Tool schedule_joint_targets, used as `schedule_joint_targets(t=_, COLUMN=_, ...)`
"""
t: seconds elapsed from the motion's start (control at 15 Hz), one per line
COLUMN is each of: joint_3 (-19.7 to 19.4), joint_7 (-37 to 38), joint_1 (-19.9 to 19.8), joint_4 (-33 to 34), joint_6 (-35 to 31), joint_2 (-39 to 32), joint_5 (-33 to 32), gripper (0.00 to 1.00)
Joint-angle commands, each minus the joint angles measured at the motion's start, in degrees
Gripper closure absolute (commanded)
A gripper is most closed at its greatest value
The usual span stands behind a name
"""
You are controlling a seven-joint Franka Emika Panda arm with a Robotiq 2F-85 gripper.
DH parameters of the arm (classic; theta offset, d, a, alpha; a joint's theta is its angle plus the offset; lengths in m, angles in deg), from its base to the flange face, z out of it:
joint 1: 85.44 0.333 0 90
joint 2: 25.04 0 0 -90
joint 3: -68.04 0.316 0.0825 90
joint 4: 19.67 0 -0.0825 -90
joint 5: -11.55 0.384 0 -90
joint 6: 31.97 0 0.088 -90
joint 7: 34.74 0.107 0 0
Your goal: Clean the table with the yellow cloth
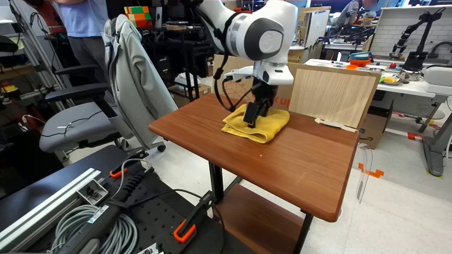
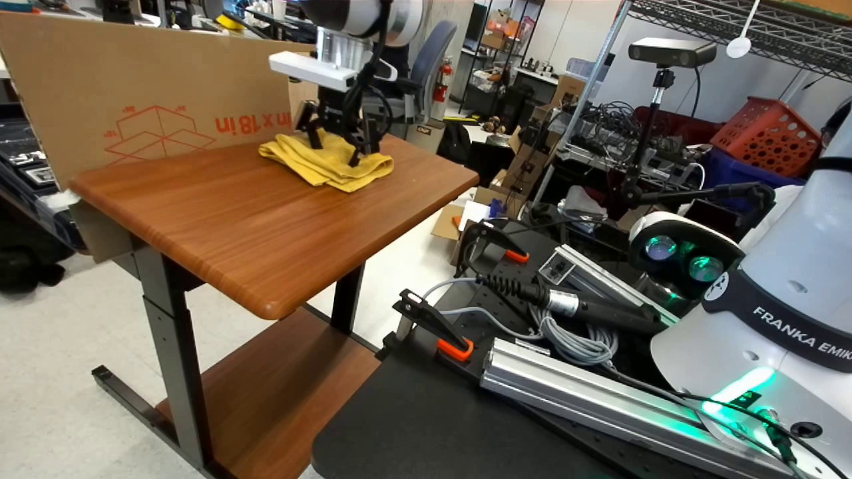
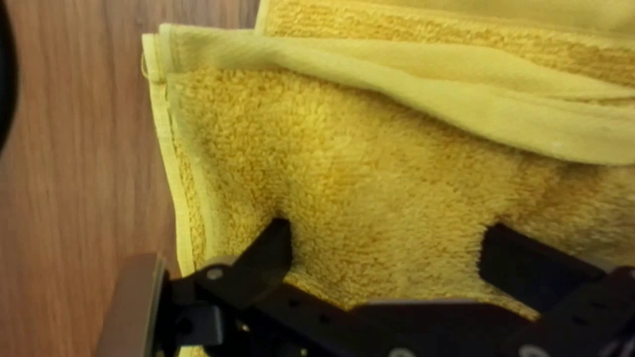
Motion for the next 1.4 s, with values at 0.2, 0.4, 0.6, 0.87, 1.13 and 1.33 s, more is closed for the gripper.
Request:
schedule_joint_targets(t=0.2, joint_3=-0.47, joint_7=0.76, joint_1=-10.94, joint_4=-0.69, joint_6=-2.06, joint_2=-2.35, joint_5=11.66, gripper=0.00)
schedule_joint_targets(t=0.4, joint_3=-0.65, joint_7=2.58, joint_1=-14.49, joint_4=2.22, joint_6=-2.86, joint_2=-4.51, joint_5=16.72, gripper=0.00)
schedule_joint_targets(t=0.6, joint_3=-0.16, joint_7=5.68, joint_1=-16.45, joint_4=5.60, joint_6=-3.66, joint_2=-6.44, joint_5=21.18, gripper=0.00)
schedule_joint_targets(t=0.87, joint_3=0.63, joint_7=8.38, joint_1=-15.46, joint_4=8.54, joint_6=-5.29, joint_2=-7.95, joint_5=23.71, gripper=0.00)
schedule_joint_targets(t=1.13, joint_3=2.39, joint_7=1.08, joint_1=-12.17, joint_4=-0.35, joint_6=-3.69, joint_2=-2.02, joint_5=19.86, gripper=0.00)
schedule_joint_targets(t=1.33, joint_3=2.33, joint_7=-3.35, joint_1=-9.47, joint_4=-7.96, joint_6=-2.87, joint_2=2.11, joint_5=18.14, gripper=0.00)
